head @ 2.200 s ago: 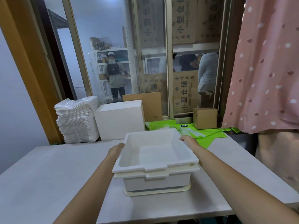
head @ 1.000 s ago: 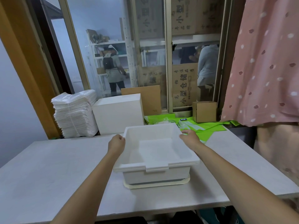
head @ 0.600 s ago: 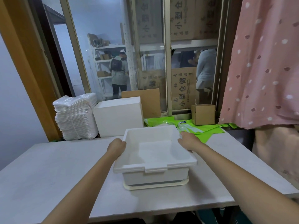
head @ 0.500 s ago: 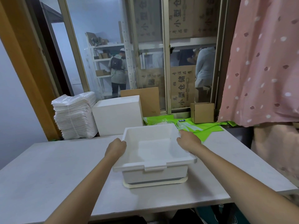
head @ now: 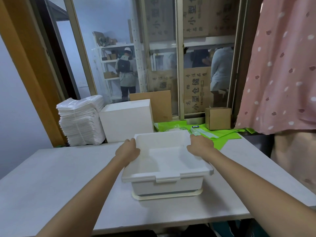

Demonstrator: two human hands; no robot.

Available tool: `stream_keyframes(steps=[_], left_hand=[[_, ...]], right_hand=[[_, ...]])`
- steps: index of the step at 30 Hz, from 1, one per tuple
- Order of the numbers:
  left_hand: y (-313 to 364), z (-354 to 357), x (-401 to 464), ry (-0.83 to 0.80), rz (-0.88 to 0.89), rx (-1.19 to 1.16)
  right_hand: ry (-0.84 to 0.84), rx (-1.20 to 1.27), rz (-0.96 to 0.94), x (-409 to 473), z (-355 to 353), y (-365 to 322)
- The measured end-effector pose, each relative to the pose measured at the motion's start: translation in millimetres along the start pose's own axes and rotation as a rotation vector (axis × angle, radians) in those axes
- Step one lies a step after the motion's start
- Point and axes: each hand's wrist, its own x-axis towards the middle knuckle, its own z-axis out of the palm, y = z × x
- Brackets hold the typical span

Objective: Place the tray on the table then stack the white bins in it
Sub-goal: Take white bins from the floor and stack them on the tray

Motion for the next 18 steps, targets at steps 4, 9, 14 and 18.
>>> stream_keyframes(steps=[4, 9, 14, 18], left_hand=[[-3.5, 4.9, 9.7, 0.002, -0.007, -0.012], [-2.1, 10.4, 9.6, 0.043, -0.045, -0.081], [2.0, 8.7, 12.3, 0.020, -0.024, -0.021], [5.7, 2.2, 24.2, -0.066, -0.004, 0.076]], right_hand=[[-0.021, 0.036, 0.009, 7.8, 4.0, -2.8], [0.023, 0.045, 0.013, 13.3, 7.4, -5.0], [0.017, 0.019, 0.012, 19.6, 7.2, -6.5], [-0.021, -0.025, -0.007, 31.0, 0.9, -5.8]])
